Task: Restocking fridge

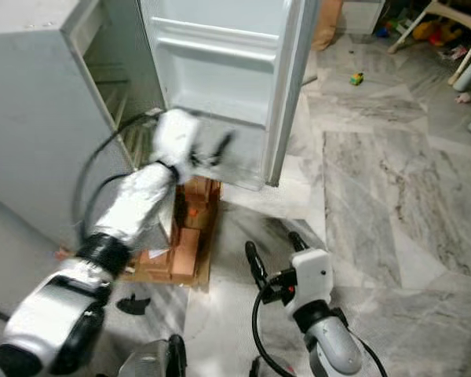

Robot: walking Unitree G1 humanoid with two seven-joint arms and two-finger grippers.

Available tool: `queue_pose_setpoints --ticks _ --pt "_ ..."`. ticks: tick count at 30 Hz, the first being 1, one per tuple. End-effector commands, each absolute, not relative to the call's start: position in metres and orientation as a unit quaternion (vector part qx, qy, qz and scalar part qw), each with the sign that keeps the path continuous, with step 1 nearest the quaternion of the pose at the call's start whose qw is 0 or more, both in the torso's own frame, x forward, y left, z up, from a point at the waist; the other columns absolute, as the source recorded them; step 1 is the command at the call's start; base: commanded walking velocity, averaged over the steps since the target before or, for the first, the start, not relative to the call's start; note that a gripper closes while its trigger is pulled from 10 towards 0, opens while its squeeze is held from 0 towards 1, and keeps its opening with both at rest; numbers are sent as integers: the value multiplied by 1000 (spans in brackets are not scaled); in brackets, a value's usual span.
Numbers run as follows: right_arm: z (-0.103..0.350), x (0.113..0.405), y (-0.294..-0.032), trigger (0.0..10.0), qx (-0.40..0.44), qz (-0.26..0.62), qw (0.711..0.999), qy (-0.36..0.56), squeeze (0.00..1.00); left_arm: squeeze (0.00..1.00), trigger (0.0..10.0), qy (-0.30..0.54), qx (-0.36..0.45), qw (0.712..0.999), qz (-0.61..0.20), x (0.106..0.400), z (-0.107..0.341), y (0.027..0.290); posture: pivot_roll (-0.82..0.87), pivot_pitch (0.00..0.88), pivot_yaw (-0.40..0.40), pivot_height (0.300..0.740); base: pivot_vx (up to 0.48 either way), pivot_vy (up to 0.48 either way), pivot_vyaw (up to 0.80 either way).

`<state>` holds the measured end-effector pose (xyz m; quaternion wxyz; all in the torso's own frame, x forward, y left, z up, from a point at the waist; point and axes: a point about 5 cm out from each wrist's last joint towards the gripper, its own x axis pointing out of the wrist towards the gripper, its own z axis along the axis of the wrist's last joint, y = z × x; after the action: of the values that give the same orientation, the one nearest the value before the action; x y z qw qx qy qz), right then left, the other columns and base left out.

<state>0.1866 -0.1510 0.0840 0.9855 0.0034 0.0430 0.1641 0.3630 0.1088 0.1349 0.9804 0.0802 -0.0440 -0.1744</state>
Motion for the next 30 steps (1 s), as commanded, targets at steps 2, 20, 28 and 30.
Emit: queue_pose_setpoints --ticks 2,20,28,30 --pt "81 189 -156 10000 -1 164 985 54 0 0 10000 -34 63 981 -183 348 120 103 -5 105 24 740 0 -454 0" --pt "75 200 -161 10000 -11 158 986 48 0 0 10000 -5 72 987 -142 304 94 132 43 107 31 740 220 -287 -294" --pt "110 232 -142 10000 16 134 990 -25 0 0 10000 17 76 995 -65 279 85 169 49 101 32 740 480 0 0" --pt "113 234 -141 10000 16 136 990 -30 0 0 10000 17 76 995 -60 278 85 171 60 102 29 740 480 0 0"
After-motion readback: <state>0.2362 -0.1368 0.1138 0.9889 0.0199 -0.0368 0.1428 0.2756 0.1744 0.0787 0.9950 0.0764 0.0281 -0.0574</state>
